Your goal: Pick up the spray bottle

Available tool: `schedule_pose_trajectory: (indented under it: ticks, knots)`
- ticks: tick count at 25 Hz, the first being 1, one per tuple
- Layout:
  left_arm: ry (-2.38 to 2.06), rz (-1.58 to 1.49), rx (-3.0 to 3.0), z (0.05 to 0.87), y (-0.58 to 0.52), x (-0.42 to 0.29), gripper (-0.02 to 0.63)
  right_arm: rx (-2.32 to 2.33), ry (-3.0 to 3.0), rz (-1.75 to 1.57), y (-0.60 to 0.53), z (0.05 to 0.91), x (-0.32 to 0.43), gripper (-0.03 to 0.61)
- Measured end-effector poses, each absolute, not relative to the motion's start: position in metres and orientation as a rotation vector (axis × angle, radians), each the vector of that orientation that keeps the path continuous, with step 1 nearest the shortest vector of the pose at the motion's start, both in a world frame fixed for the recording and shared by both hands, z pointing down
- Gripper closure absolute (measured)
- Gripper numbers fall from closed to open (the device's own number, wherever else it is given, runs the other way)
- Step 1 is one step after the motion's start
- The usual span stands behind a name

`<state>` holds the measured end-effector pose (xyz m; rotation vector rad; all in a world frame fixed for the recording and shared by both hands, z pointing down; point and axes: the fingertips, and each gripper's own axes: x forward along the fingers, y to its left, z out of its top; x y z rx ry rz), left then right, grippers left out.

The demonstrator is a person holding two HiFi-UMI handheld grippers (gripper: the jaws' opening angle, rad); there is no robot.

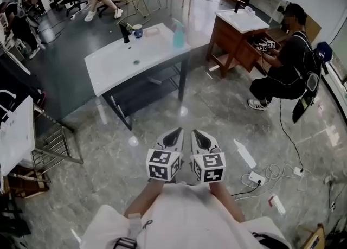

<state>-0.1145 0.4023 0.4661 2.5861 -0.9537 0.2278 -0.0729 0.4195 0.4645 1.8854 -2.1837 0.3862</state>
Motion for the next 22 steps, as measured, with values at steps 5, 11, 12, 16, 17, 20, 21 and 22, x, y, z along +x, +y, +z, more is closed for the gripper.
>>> schedule_pose_trajectory:
  ticks: [5,11,12,16,17,20,21,22]
  knots:
    - [-0.944,0.223,2.579,0.467,0.371,-0.107,0.588,1.899,-2.17,0.405,0.39,0.467,-0.064,0.551]
    - [-0.942,0.215,2.566,0.467,0.324,-0.101,0.588,1.881,-2.168,0.407,0.345,0.47,-0.06,0.551]
    - [-0.938,0.213,2.566,0.467,0.317,-0.097,0.588,1.883,-2.164,0.407,0.338,0.47,-0.057,0.551]
    - [-0.926,0.222,2.571,0.466,0.291,-0.089,0.588,1.889,-2.158,0.422,0.31,0.47,-0.047,0.551]
    - [-0.923,0.226,2.571,0.466,0.285,-0.088,0.588,1.891,-2.155,0.426,0.304,0.471,-0.046,0.551]
    - [-0.916,0.238,2.57,0.467,0.267,-0.087,0.588,1.887,-2.151,0.438,0.289,0.473,-0.045,0.551]
    - [-0.912,0.241,2.572,0.467,0.262,-0.086,0.588,1.885,-2.148,0.443,0.284,0.474,-0.046,0.551]
    - [-0.905,0.243,2.574,0.467,0.256,-0.085,0.588,1.885,-2.143,0.448,0.28,0.475,-0.046,0.551]
